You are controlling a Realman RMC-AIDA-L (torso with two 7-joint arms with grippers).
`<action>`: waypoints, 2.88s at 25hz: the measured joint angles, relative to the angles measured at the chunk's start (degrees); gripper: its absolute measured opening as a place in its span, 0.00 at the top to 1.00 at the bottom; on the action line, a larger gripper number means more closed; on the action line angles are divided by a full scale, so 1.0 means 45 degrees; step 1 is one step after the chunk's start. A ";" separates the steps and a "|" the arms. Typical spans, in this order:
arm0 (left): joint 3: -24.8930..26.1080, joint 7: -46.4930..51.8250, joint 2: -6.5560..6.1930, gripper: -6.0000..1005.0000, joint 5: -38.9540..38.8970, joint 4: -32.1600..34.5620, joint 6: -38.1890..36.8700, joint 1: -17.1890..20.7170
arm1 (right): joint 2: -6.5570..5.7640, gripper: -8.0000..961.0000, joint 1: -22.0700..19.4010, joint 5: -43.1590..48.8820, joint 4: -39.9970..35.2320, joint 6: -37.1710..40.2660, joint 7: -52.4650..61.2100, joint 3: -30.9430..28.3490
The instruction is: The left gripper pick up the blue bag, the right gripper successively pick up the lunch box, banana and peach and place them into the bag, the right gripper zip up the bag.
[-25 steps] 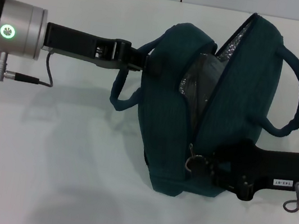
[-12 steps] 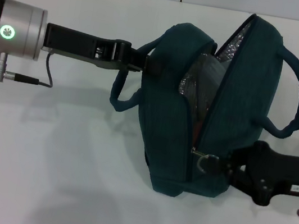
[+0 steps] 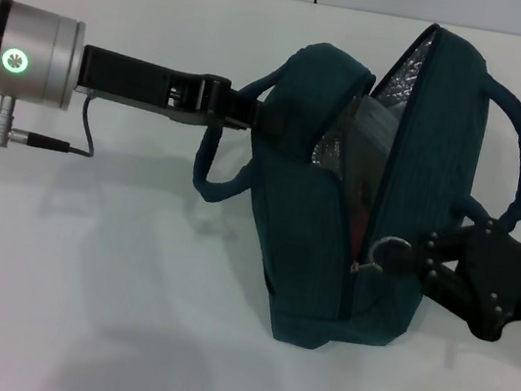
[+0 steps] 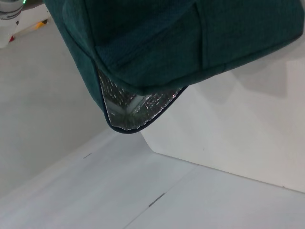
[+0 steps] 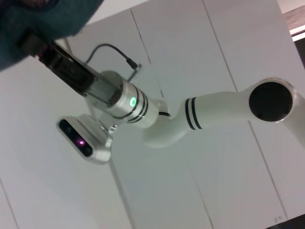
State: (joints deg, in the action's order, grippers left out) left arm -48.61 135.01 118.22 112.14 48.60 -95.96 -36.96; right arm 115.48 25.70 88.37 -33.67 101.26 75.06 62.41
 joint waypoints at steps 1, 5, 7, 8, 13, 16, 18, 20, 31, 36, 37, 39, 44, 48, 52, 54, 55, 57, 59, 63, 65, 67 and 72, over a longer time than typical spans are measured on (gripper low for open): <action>0.0000 -0.0013 0.0028 0.92 0.0000 0.0000 -0.0002 -0.0011 | 0.0015 0.98 0.0034 -0.0005 -0.0027 0.0001 -0.0022 0.0004; 0.0000 -0.0043 0.0130 0.92 0.0000 0.0000 -0.0005 -0.0068 | 0.0108 0.98 0.0441 -0.0400 0.0060 -0.0062 -0.0422 0.0448; -0.0002 -0.0048 0.0169 0.92 -0.0084 -0.0001 -0.0006 -0.0092 | 0.0137 0.98 0.0697 -0.0540 0.0129 -0.0118 -0.0459 0.0832; -0.0001 -0.0049 0.0178 0.92 -0.0159 -0.0001 -0.0006 -0.0096 | 0.0143 0.98 0.0872 -0.0664 0.0224 -0.0129 -0.0459 0.1093; 0.0023 -0.0660 0.0185 0.92 -0.1118 -0.0124 -0.0006 -0.0054 | 0.0142 0.98 0.1457 -0.1192 0.0550 -0.0150 -0.0458 0.1750; 0.0066 -0.1574 0.0087 0.88 -0.2036 -0.0523 -0.0015 0.0055 | 0.0127 0.98 0.1530 -0.1513 0.0554 -0.0190 -0.0451 0.1766; 0.0083 -0.2386 -0.0051 0.81 -0.2824 -0.0754 -0.0026 0.0306 | 0.0108 0.98 0.1526 -0.1686 0.0553 -0.0217 -0.0446 0.1724; 0.0196 -0.3194 -0.0215 0.73 -0.3520 -0.0820 -0.0036 0.0733 | 0.0092 0.98 0.1518 -0.1829 0.0553 -0.0256 -0.0442 0.1659; 0.0641 -0.9294 0.0036 0.42 -0.5529 -0.2909 -0.2410 0.3825 | 0.0060 0.98 0.1458 -0.3059 0.0565 -0.1025 -0.0406 0.1656; 0.0578 -1.2144 0.0252 0.36 -0.5397 -0.5031 -0.2330 0.4738 | 0.0090 0.98 0.1624 -0.3488 0.0580 -0.1401 -0.0508 0.1648; 0.0574 -1.2475 0.0264 0.36 -0.5385 -0.5376 -0.2269 0.4795 | 0.0106 0.98 0.1666 -0.3662 0.0611 -0.1476 -0.0612 0.1661; 0.0539 -1.3375 0.0305 0.36 -0.5375 -0.6278 -0.1968 0.4780 | 0.0126 0.98 0.1741 -0.4090 0.0736 -0.1539 -0.0902 0.1704; 0.0228 -1.4998 0.0392 0.37 -0.5432 -0.8059 -0.0904 0.4100 | 0.0144 0.98 0.2208 -0.4552 0.1280 -0.1623 -0.1297 0.1745; 0.0238 -1.6122 0.0464 0.37 -0.5481 -0.9268 -0.0153 0.3318 | 0.0130 0.98 0.2459 -0.4559 0.1563 -0.1726 -0.1304 0.1764; 0.0260 -1.6634 0.0484 0.37 -0.5507 -0.9725 0.0094 0.2900 | 0.0149 0.98 0.2476 -0.4566 0.1568 -0.1746 -0.1307 0.1772; 0.0262 -1.6749 0.0487 0.38 -0.5628 -0.9778 0.0142 0.2821 | 0.0149 0.98 0.2450 -0.4573 0.1568 -0.1744 -0.1309 0.1776; 0.0264 -1.6790 0.0487 0.38 -0.5726 -0.9797 0.0189 0.2802 | 0.0148 0.98 0.2432 -0.4573 0.1568 -0.1739 -0.1309 0.1777; 0.0262 -1.6883 0.0496 0.38 -0.6016 -0.9814 0.0330 0.2778 | 0.0146 0.98 0.2391 -0.4581 0.1569 -0.1704 -0.1309 0.1778; 0.0232 -1.7042 0.0505 0.38 -0.6091 -0.9823 0.0379 0.2725 | 0.0144 0.98 0.2356 -0.4616 0.1569 -0.1686 -0.1310 0.1778; 0.0172 -1.7647 0.0506 0.38 -0.6069 -1.0004 0.0393 0.2499 | 0.0138 0.98 0.2273 -0.4659 0.1566 -0.1674 -0.1310 0.1778; 0.0158 -1.7840 0.0506 0.42 -0.6055 -1.0150 0.0410 0.2384 | 0.0138 0.98 0.2225 -0.4660 0.1565 -0.1679 -0.1310 0.1777; 0.0156 -1.7923 0.0506 0.49 -0.6047 -1.0177 0.0463 0.2325 | 0.0138 0.98 0.2187 -0.4666 0.1564 -0.1684 -0.1310 0.1763; 0.0088 -1.7968 0.0506 0.66 -0.6021 -1.0309 0.0792 0.2226 | 0.0130 0.98 0.2065 -0.4957 0.1564 -0.1704 -0.1310 0.1692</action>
State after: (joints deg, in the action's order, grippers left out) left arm -48.21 54.16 120.50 85.05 2.21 -92.40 -26.95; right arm 116.07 34.99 66.06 -26.63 93.59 69.17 70.02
